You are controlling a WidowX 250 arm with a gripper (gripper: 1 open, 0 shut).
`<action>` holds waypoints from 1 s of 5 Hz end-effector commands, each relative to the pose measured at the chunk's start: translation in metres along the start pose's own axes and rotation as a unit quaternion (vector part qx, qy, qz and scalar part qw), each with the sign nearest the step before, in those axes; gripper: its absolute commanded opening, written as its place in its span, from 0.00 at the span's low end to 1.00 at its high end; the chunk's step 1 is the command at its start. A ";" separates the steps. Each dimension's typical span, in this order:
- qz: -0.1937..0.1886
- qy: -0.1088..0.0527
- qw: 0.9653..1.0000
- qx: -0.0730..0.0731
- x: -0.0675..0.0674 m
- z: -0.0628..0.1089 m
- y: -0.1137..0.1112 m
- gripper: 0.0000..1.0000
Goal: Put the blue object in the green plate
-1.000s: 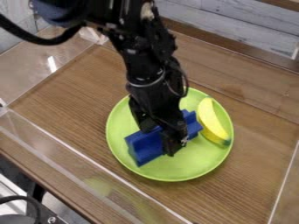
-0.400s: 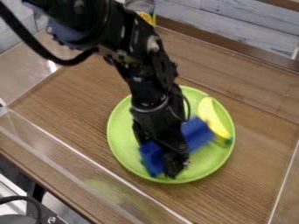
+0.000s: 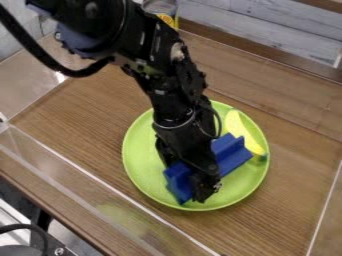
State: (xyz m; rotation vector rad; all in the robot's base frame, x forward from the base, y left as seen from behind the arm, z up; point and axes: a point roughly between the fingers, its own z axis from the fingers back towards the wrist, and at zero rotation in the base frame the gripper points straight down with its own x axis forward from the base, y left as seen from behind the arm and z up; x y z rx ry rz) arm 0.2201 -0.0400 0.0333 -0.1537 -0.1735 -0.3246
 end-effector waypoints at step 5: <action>-0.003 -0.017 1.000 0.000 0.006 -0.001 0.003 0.00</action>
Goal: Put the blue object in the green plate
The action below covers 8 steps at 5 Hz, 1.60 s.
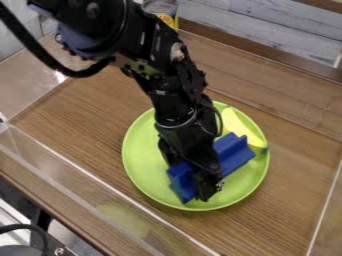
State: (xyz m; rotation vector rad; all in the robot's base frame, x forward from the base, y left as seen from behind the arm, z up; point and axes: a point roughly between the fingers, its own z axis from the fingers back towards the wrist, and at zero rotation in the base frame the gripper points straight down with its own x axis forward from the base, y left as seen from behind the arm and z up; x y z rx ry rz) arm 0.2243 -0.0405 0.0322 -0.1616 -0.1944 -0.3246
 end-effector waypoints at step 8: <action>0.014 -0.018 1.000 0.009 0.013 0.028 0.007 0.00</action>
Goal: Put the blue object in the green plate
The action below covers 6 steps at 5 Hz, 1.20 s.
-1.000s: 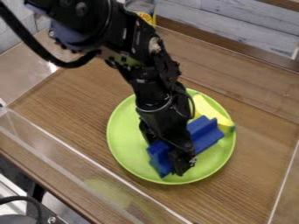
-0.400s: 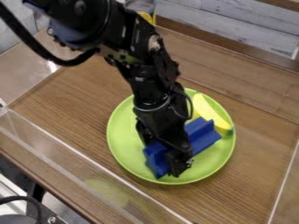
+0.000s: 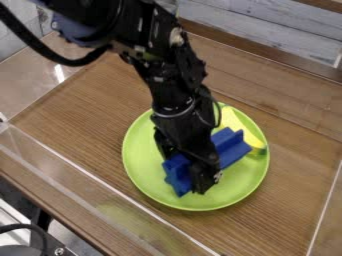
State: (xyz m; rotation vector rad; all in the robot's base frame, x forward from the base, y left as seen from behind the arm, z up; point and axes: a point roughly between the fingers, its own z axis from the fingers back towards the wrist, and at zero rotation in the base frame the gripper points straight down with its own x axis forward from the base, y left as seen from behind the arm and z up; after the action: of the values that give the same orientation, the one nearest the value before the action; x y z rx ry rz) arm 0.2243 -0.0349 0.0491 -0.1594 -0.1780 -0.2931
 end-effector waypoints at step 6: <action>0.038 -0.097 0.995 0.007 0.033 0.066 0.003 1.00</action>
State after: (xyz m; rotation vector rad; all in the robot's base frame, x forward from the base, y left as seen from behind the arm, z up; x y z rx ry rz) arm 0.2384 -0.0318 0.1068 -0.1854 -0.3178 -0.2048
